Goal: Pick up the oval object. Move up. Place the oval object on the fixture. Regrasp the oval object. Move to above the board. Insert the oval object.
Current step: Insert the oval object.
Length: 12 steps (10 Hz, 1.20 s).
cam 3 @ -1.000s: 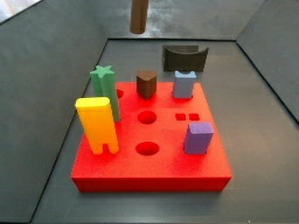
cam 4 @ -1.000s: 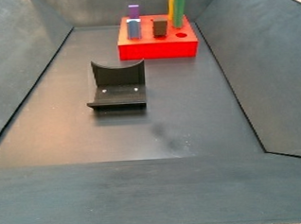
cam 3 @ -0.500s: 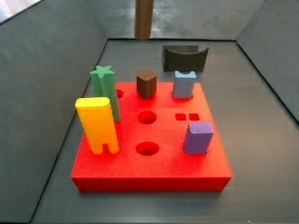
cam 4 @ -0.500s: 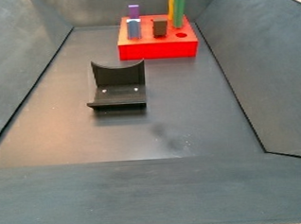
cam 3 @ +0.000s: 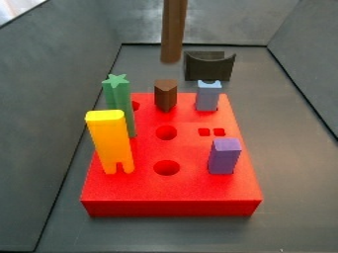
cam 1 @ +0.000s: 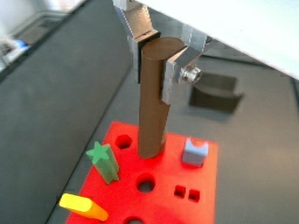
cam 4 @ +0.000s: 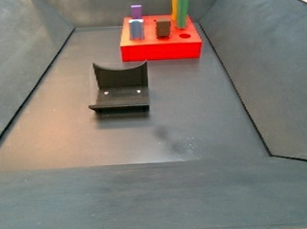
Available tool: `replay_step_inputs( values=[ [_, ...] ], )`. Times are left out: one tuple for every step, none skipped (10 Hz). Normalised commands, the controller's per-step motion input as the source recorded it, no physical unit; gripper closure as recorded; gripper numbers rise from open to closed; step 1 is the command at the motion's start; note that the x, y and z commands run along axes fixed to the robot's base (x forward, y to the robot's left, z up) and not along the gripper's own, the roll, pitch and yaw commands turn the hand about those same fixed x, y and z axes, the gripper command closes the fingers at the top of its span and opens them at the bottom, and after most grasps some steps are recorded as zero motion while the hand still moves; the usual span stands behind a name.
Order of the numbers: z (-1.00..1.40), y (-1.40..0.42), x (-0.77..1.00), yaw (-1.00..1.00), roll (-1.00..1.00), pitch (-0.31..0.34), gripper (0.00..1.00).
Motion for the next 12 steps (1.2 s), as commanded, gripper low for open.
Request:
replay_step_inputs(
  values=[
    [-0.47, -0.24, 0.05, -0.88, 0.11, -0.009, 1.0],
    [-0.47, -0.23, 0.05, -0.88, 0.11, -0.01, 1.0],
    [-0.42, -0.25, 0.06, -0.88, 0.08, -0.014, 1.0],
    [-0.37, -0.27, 0.07, -0.87, 0.06, -0.024, 1.0],
    [-0.35, -0.27, 0.06, -0.88, 0.06, -0.02, 1.0],
    [-0.32, -0.25, 0.04, -0.9, 0.06, -0.001, 1.0],
    [-0.32, -0.25, 0.04, -0.9, 0.05, -0.003, 1.0],
    [-0.14, -0.25, 0.01, -0.93, 0.0, 0.0, 1.0],
    [-0.02, -0.23, 0.01, -0.93, -0.01, -0.023, 1.0],
    [0.0, -0.19, 0.0, -0.91, -0.07, -0.067, 1.0],
    [-0.15, -0.27, 0.01, -0.91, 0.0, -0.016, 1.0],
    [-0.22, -0.27, 0.01, -0.92, 0.0, 0.0, 1.0]
  ],
)
